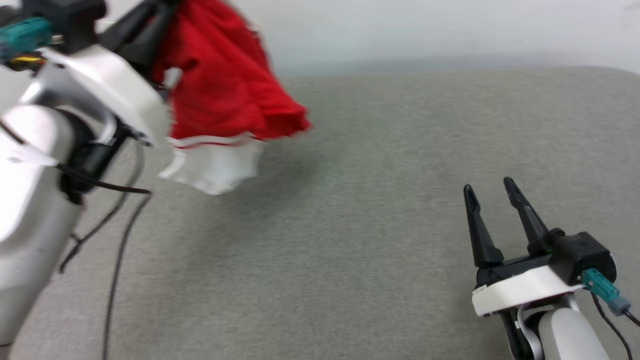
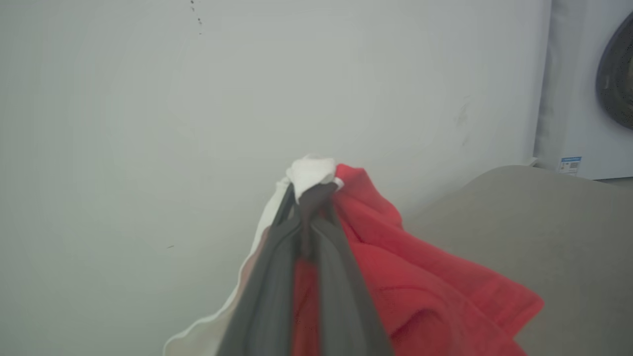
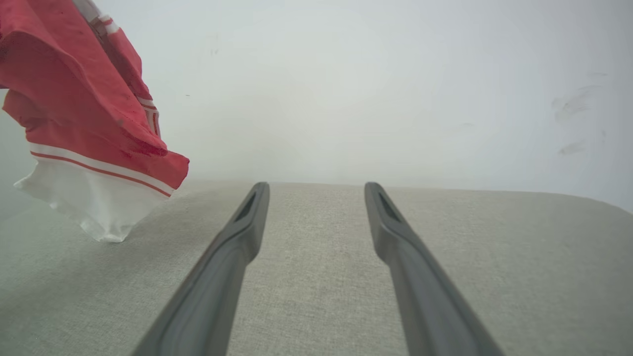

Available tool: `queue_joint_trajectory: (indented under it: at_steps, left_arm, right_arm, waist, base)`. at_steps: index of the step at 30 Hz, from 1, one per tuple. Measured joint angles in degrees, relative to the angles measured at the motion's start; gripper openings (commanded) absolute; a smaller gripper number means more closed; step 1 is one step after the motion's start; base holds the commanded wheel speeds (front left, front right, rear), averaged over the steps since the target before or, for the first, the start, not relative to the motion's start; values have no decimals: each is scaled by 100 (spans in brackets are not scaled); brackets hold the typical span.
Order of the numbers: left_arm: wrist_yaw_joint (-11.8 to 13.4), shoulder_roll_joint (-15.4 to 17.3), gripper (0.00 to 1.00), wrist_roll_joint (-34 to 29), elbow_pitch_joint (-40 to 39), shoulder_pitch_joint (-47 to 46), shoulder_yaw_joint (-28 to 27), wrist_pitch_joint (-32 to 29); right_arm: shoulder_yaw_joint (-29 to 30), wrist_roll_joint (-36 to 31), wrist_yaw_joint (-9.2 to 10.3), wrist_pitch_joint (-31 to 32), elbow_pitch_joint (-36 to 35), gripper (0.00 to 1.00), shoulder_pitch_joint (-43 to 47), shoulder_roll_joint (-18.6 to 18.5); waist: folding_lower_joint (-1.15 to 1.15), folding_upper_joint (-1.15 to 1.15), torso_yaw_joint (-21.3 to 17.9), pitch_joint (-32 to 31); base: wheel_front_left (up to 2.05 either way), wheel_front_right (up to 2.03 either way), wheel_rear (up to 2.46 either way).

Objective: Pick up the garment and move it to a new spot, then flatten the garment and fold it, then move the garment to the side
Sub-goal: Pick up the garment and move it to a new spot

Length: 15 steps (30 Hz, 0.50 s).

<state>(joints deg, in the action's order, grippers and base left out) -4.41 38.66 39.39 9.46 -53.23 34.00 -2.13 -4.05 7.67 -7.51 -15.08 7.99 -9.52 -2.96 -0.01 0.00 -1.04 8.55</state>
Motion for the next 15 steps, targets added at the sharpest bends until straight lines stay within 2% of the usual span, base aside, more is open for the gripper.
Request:
queue_joint_trajectory:
  at_steps: [4,10,15]
  left_arm:
    - [124,-474,0,5,-259,-143,207,-151]
    - [312,-1394,0,215,-180,-411,280,-4]
    - [452,-1856,0,515,65,-116,286,276]
  right_arm:
    - [114,98,0,0,5,100,-15,-1]
    - [316,197,1,0,3,100,-24,0]
    - [433,197,0,0,-55,100,-10,-1]
  waist:
    - [0,0,-409,-45]
    - [0,0,-990,-36]
    - [0,0,-1190,96]
  base:
    - [0,0,0]
    - [0,0,0]
    - [0,0,0]
